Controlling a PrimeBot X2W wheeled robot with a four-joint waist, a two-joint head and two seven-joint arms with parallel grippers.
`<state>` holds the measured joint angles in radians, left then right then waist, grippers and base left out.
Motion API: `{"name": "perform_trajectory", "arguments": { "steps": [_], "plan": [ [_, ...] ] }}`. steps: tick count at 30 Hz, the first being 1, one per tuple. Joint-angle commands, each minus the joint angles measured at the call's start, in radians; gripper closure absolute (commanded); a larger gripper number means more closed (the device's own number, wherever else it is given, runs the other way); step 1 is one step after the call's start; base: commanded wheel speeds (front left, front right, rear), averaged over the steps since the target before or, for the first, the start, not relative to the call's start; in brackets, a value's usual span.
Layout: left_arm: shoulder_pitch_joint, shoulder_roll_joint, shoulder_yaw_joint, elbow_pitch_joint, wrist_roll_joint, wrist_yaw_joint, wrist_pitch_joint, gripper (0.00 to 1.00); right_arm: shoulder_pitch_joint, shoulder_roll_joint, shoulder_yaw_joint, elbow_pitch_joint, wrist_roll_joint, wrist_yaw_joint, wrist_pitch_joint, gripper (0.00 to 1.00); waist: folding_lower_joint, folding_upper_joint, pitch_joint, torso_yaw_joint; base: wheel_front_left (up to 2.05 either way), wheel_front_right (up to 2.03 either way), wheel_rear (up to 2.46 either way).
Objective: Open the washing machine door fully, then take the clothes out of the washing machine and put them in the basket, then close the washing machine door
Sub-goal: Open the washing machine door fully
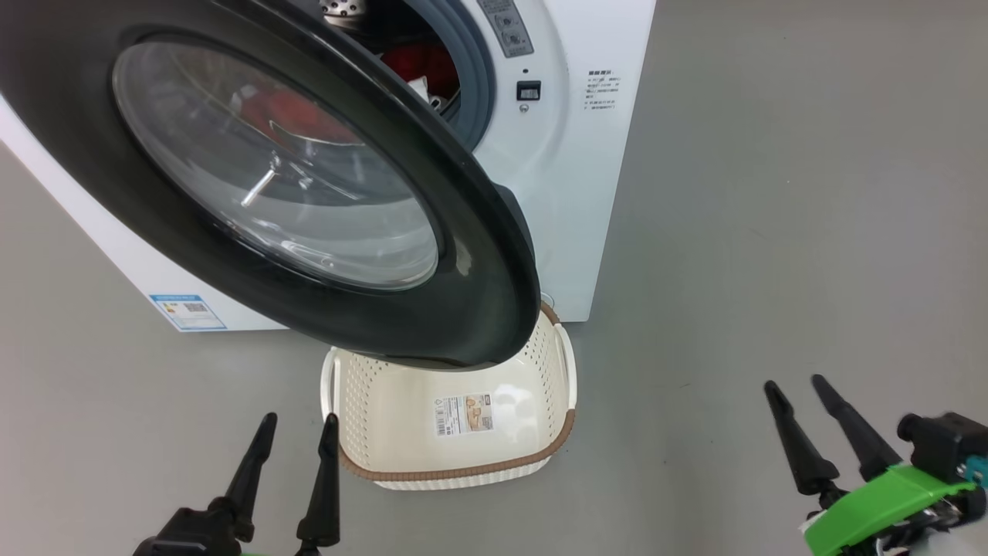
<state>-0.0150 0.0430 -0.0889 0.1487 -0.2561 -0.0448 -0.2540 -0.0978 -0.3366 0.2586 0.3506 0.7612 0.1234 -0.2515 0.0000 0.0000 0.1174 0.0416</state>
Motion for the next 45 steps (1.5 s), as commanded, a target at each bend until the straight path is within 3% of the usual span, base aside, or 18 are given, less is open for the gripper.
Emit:
{"name": "perform_trajectory", "arguments": {
  "steps": [1, 9, 15, 42, 43, 45],
  "plan": [
    [-0.003, 0.007, 0.036, -0.025, -0.002, -0.004, -0.008, 0.00, 0.025, -0.003, -0.029, -0.041, -0.056, 0.007, -0.010, 0.00, 0.0000, 0.0000, 0.002, 0.000, 0.00, 0.00, 0.00],
    [-0.003, 0.007, 0.039, -0.031, -0.003, -0.007, -0.008, 0.00, 0.107, 0.092, -0.222, -0.156, -0.283, 0.007, -0.010, 0.00, 0.0000, 0.0000, -0.002, 0.002, 0.00, 0.00, 0.00],
    [0.006, 0.007, 0.041, -0.035, -0.004, -0.009, -0.008, 0.00, 0.161, 0.133, -0.259, -0.180, -0.344, 0.007, -0.010, 0.00, 0.0000, 0.0000, -0.011, 0.001, 0.00, 0.00, 0.00],
    [0.007, 0.007, 0.036, -0.037, 0.001, -0.012, -0.008, 0.00, 0.169, 0.150, -0.232, -0.166, -0.340, 0.007, -0.010, 0.00, 0.0000, 0.0000, -0.005, -0.001, 0.00, 0.00, 0.00],
    [0.006, 0.007, 0.035, -0.037, 0.001, -0.013, -0.008, 0.00, 0.166, 0.148, -0.227, -0.165, -0.335, 0.007, -0.010, 0.09, 0.0000, 0.0000, -0.004, 0.000, 0.00, 0.00, 0.00],
    [0.005, 0.007, 0.032, -0.036, 0.001, -0.013, -0.008, 0.00, 0.157, 0.145, -0.217, -0.166, -0.321, 0.007, -0.010, 0.67, 0.0000, 0.0000, -0.004, 0.002, 0.00, 0.00, 0.00]
  ]
}}
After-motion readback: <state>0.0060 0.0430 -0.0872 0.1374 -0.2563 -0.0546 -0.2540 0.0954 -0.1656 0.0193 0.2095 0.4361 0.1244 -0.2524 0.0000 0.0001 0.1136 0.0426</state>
